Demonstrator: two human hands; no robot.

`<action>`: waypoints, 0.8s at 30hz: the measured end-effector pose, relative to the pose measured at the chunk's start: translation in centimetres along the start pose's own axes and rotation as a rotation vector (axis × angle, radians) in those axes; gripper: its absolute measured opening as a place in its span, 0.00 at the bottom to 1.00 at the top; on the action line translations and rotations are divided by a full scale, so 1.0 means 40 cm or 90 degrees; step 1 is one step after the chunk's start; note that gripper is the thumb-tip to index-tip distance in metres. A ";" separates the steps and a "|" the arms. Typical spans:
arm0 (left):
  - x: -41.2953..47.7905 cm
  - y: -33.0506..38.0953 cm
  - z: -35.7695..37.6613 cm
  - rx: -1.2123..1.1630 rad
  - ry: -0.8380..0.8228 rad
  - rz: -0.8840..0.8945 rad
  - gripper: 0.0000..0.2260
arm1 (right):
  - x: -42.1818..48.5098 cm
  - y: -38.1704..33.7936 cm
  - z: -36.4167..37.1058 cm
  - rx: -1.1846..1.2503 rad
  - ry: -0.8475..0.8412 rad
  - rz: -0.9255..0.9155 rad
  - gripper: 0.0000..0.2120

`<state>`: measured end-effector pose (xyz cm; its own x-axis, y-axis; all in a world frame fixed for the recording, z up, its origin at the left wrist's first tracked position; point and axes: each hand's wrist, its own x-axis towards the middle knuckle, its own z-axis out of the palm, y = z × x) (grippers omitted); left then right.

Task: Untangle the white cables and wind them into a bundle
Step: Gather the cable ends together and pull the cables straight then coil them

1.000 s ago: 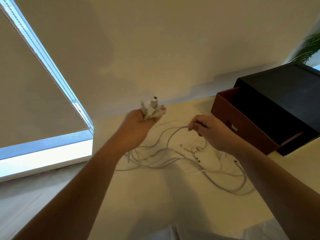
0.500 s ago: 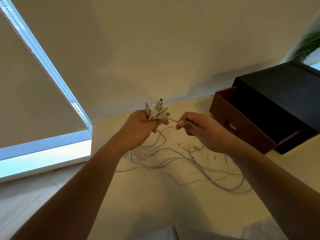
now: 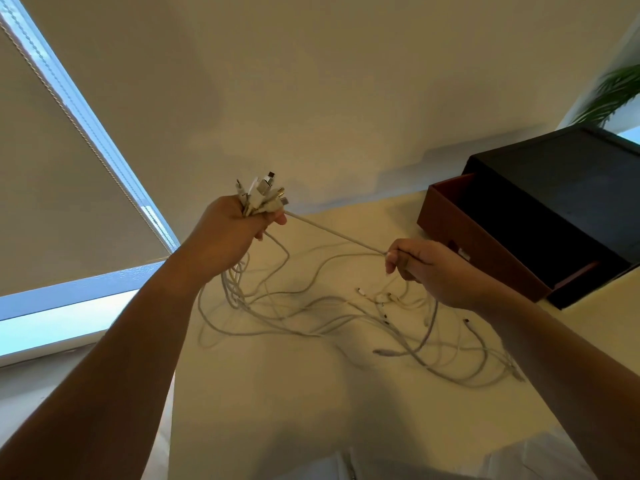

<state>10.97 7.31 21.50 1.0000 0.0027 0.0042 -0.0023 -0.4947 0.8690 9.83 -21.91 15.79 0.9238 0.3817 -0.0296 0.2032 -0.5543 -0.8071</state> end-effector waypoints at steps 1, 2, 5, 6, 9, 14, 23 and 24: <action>0.000 0.003 -0.004 -0.002 0.007 0.000 0.09 | 0.002 0.013 -0.002 -0.002 0.001 0.020 0.14; 0.000 0.006 -0.010 0.001 0.012 0.001 0.09 | 0.003 0.028 -0.004 0.004 -0.001 0.040 0.14; -0.002 0.007 -0.021 0.010 0.018 0.004 0.09 | 0.000 0.067 -0.008 0.013 -0.013 0.079 0.15; -0.002 0.007 -0.022 0.012 0.019 0.003 0.09 | -0.001 0.076 -0.006 0.006 -0.016 0.084 0.15; -0.001 0.010 -0.017 0.008 0.025 0.007 0.10 | 0.003 0.097 0.002 -0.020 -0.024 0.093 0.15; 0.012 0.011 -0.028 -0.011 0.064 -0.002 0.11 | 0.006 0.121 0.010 -0.088 -0.057 0.111 0.17; 0.040 -0.014 -0.060 -0.050 0.108 -0.006 0.11 | -0.018 0.136 0.030 -0.280 -0.092 0.111 0.15; 0.042 -0.017 -0.063 -0.049 0.106 -0.009 0.11 | -0.023 0.133 0.032 -0.324 -0.102 0.094 0.13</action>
<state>12.66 9.83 22.15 0.9853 0.1561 0.0688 0.0044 -0.4264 0.9045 9.65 -24.28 10.77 0.9013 0.3592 -0.2421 0.2440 -0.8827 -0.4016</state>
